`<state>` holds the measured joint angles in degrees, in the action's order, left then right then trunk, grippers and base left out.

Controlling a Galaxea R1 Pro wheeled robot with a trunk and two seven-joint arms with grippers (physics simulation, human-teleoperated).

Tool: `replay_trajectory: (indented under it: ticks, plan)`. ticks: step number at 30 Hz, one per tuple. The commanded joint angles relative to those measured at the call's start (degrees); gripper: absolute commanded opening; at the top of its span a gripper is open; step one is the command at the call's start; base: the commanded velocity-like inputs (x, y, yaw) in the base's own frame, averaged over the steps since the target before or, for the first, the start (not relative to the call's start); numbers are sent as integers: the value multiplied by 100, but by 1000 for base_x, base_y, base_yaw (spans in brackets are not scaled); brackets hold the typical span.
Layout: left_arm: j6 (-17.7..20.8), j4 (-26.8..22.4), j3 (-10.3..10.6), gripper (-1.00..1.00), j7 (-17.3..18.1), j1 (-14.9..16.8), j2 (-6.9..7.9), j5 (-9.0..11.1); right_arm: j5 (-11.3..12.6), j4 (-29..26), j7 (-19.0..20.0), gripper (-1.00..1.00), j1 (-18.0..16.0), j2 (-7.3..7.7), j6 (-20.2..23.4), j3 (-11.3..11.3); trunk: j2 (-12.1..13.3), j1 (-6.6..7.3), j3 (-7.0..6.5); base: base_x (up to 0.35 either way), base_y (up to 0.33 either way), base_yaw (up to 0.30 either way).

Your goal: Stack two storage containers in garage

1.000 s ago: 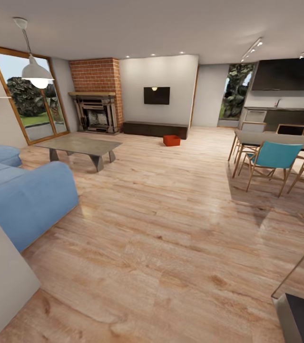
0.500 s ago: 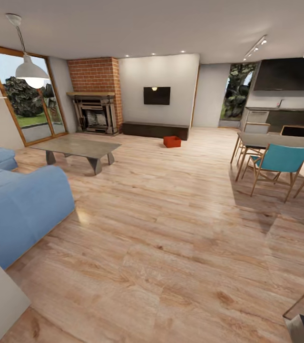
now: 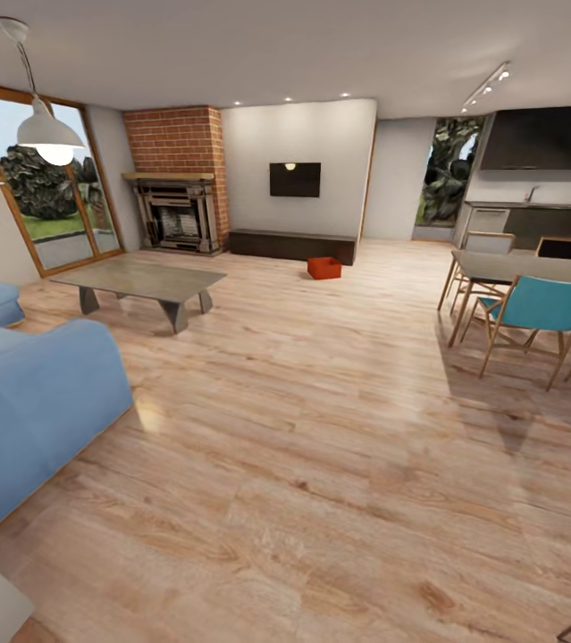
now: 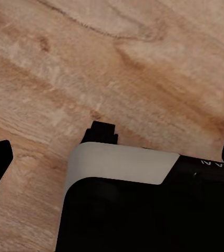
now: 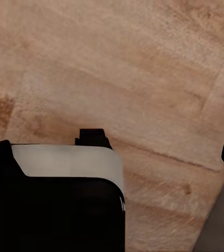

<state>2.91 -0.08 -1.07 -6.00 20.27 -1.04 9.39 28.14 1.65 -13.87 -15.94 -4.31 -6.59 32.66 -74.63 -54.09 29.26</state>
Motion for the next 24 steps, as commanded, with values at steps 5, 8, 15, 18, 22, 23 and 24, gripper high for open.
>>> replay_trajectory:
  ticks: [5, 8, 15, 18, 22, 23, 24]
  plan:
    - [17, -1, -7, 100, -15, 4, -1, 31, 60, 19, -1, 100, 59, -9, -27, 48, -3, -3, 5, 321, 0, 0]
    - [17, -1, -7, 100, -15, 4, -1, 29, 60, 19, -1, 100, 107, -9, -25, 48, -3, -3, 5, 321, 0, 0]
    - [17, -1, -7, 100, -15, 4, -1, 32, 65, 19, -1, 100, 176, 9, -29, 48, -3, -3, 5, 321, 0, 0]
    - [17, -1, -7, 100, -15, 4, -1, 32, 81, 19, -1, 100, 178, 20, -56, 45, -3, -3, 5, 321, 0, 0]
    - [17, -1, -7, 100, -15, 4, -1, 34, 121, 19, -11, 100, 179, 22, -74, 40, -3, -3, 5, 321, 0, -107]
    - [17, -1, -7, 100, -15, 4, -1, 33, 125, 19, -12, 100, 179, 16, -77, 40, -3, -3, 5, 321, 0, -229]
    - [17, -1, -7, 100, -15, 4, -1, 33, 125, 19, -13, 100, 179, 13, -77, 39, -3, -3, 5, 321, 0, -250]
